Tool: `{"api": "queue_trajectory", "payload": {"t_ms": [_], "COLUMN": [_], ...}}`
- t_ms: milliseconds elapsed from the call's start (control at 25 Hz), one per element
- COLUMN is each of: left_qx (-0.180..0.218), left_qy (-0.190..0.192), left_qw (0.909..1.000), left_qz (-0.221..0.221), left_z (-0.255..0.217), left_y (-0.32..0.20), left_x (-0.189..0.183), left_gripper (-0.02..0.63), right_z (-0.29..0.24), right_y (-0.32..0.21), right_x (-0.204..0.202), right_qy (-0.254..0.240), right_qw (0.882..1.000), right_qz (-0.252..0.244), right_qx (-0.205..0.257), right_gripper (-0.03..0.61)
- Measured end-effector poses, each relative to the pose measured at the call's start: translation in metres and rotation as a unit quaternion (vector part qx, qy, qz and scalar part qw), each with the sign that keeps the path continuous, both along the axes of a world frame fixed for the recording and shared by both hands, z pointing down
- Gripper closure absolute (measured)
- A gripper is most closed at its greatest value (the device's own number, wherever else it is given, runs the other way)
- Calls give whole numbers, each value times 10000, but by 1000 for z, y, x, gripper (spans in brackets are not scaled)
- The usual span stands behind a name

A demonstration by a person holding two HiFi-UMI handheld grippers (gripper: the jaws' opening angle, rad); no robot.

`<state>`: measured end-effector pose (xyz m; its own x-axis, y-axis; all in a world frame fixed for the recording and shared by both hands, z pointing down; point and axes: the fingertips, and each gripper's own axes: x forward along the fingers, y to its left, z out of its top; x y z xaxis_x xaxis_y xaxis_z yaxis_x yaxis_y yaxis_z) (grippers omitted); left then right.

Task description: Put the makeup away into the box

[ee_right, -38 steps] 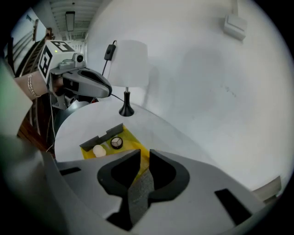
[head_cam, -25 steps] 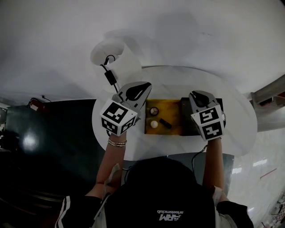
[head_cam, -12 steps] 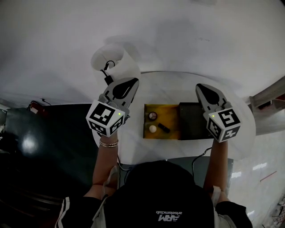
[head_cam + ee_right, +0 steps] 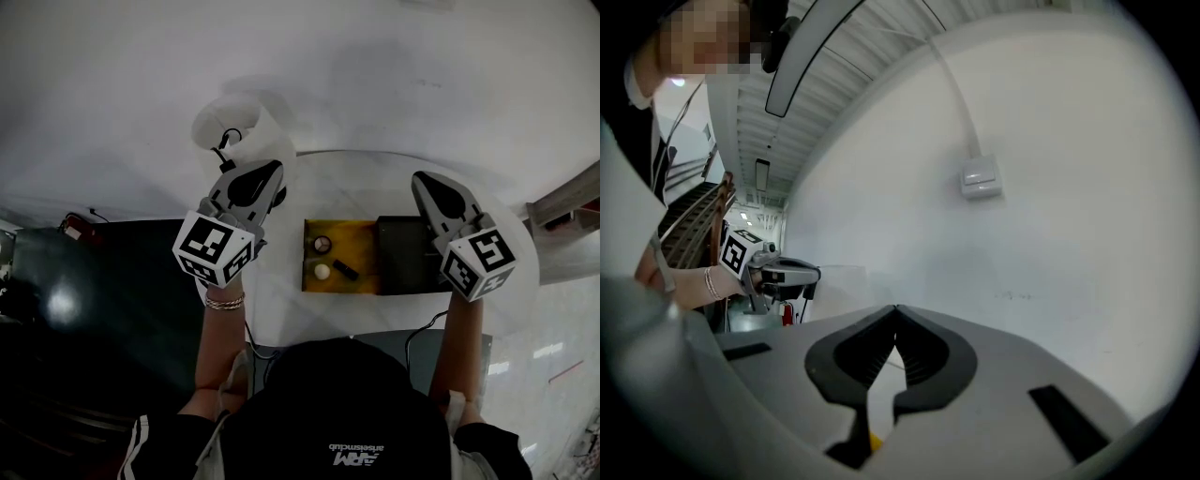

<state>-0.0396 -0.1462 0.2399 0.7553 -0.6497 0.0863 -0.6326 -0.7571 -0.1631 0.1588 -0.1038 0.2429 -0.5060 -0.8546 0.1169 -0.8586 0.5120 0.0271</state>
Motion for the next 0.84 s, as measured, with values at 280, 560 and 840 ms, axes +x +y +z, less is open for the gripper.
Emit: {"api": "queue_trajectory", "payload": {"t_ms": [280,560,840], "left_qx": [20,66,89], "left_qy": [-134,-153,-160], "left_qw": [9998,9998,9998], "left_qz": [-113,-83,-113], "left_z": [2,0,0], "left_y": [2,4,4], "left_x": [-4,-4,-7], "left_gripper": [597,597,597], "right_z": [-3,-8,-8], "right_y": [4,8,8], "right_x": [-8,-8,-7], "right_qy": [30,-150,-365], "right_qw": [9999,9996,9990], "right_qz": [-156,-212,-232], "right_qx": [52,74,78], "right_gripper": [560,560,560]}}
